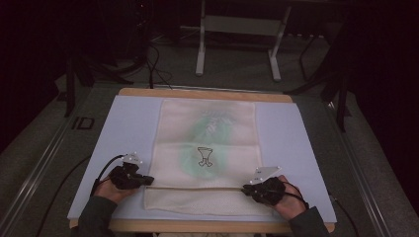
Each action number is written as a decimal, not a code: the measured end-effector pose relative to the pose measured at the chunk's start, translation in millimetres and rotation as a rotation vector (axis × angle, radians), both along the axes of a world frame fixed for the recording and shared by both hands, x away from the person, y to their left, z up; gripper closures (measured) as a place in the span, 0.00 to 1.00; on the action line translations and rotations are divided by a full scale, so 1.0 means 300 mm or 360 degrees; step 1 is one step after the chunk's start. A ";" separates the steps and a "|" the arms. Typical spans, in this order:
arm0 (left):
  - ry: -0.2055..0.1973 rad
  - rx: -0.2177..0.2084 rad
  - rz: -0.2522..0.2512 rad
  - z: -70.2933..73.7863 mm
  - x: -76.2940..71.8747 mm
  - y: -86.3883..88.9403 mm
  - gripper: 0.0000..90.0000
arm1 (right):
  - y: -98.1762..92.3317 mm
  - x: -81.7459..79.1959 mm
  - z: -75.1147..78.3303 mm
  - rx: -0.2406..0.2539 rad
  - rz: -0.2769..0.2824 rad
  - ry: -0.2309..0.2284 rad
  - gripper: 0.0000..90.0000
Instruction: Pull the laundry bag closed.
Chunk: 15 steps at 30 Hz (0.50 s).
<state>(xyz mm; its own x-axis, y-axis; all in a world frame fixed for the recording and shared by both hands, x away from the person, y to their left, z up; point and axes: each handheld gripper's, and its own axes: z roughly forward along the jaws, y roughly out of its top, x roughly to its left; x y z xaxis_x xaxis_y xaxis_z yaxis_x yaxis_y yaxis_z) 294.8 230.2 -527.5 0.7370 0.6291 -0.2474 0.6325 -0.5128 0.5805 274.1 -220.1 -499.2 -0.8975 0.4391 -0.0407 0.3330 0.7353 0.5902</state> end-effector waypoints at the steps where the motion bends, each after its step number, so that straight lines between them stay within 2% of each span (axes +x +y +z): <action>1: 0.0000 0.0000 0.0000 0.000 0.000 0.000 1.00 | 0.000 0.000 0.000 0.0000 0.0000 0.0000 0.91; 15: 0.0001 0.0001 0.0000 0.000 0.000 0.000 1.00 | -0.064 -0.009 -0.008 0.0008 -0.0069 0.0014 0.91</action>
